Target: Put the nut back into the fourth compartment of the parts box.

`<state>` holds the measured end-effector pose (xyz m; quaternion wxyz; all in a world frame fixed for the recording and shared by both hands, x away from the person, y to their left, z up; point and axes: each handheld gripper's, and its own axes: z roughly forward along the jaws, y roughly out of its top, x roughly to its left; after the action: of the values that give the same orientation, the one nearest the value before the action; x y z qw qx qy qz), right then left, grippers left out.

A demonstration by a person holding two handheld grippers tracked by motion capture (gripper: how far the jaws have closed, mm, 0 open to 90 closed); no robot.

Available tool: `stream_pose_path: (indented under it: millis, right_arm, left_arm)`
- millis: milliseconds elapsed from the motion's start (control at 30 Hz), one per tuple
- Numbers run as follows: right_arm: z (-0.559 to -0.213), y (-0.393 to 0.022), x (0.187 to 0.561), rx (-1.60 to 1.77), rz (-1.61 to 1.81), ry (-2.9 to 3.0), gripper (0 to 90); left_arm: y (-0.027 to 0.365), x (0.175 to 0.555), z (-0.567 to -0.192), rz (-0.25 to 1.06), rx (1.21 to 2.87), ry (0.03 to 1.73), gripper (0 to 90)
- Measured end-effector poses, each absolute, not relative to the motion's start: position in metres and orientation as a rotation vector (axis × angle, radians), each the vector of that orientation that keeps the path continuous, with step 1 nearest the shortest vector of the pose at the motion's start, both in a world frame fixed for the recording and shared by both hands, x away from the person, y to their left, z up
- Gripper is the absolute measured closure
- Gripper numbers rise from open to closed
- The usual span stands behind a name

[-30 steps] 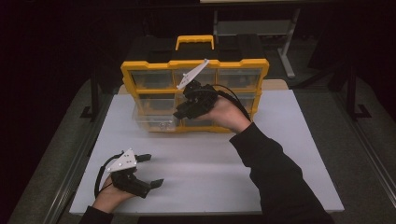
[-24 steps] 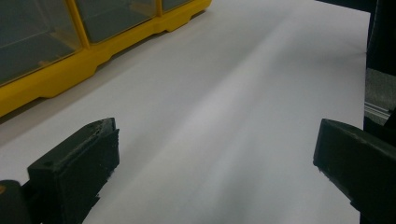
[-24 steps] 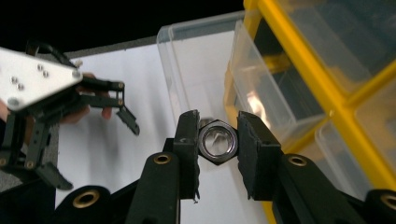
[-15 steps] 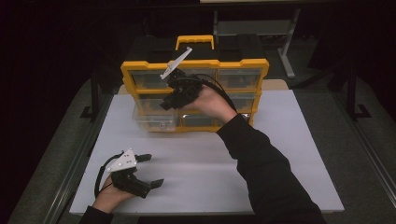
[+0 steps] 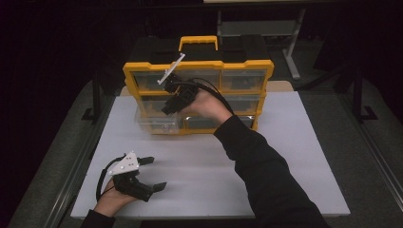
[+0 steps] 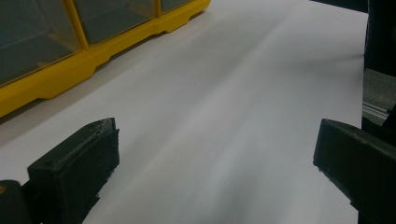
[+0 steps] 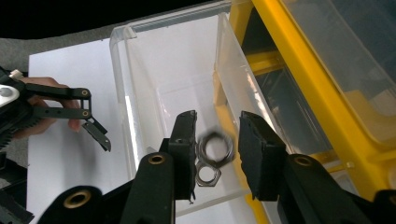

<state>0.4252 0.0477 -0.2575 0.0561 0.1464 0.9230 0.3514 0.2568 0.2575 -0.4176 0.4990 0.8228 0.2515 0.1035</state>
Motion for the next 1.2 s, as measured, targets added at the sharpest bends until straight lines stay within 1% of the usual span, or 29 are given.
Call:
stream_pose_path:
  millis: [133, 167, 233, 300, 400, 467, 533, 667, 767, 1067, 1200]
  right_arm:
    - [-0.252, 0.042, 0.423, 0.455, 1.098, 2.778, 83.7]
    - [-0.25, 0.04, 0.422, 0.454, 1.108, 2.779, 87.0]
    - [-0.248, 0.036, 0.422, 0.451, 1.123, 2.772, 88.7]
    - [-0.245, 0.031, 0.42, 0.451, 1.144, 2.761, 87.5]
    - [-0.242, 0.022, 0.417, 0.45, 1.181, 2.739, 76.6]
    - [-0.241, 0.015, 0.414, 0.451, 1.205, 2.729, 67.5]
    - [-0.241, 0.006, 0.411, 0.446, 1.222, 2.71, 63.8]
    - [-0.242, -0.011, 0.402, 0.515, 1.259, 2.674, 52.0]
    - [-0.245, -0.023, 0.401, 0.498, 1.283, 2.643, 45.5]
    - [-0.263, -0.057, 0.379, 0.517, 1.344, 2.566, 25.1]
    - [-0.272, -0.071, 0.37, 0.551, 1.368, 2.533, 18.9]
  left_arm:
    - [0.257, 0.256, -0.418, 0.248, 1.988, 0.612, 0.0]
    - [0.257, 0.257, -0.418, 0.249, 1.988, 0.611, 0.0]
    - [0.257, 0.257, -0.418, 0.249, 1.988, 0.611, 0.0]
    - [0.257, 0.257, -0.418, 0.251, 1.99, 0.61, 0.0]
    - [0.258, 0.257, -0.417, 0.257, 2.002, 0.606, 0.0]
    - [0.257, 0.257, -0.417, 0.255, 2.0, 0.607, 0.0]
    - [0.257, 0.257, -0.417, 0.249, 2.002, 0.613, 0.0]
    - [0.258, 0.258, -0.416, 0.259, 2.011, 0.605, 0.0]
    - [0.257, 0.258, -0.416, 0.262, 2.006, 0.608, 0.0]
    - [0.26, 0.258, -0.417, 0.256, 1.994, 0.611, 0.0]
    - [0.259, 0.259, -0.415, 0.257, 2.003, 0.6, 0.0]
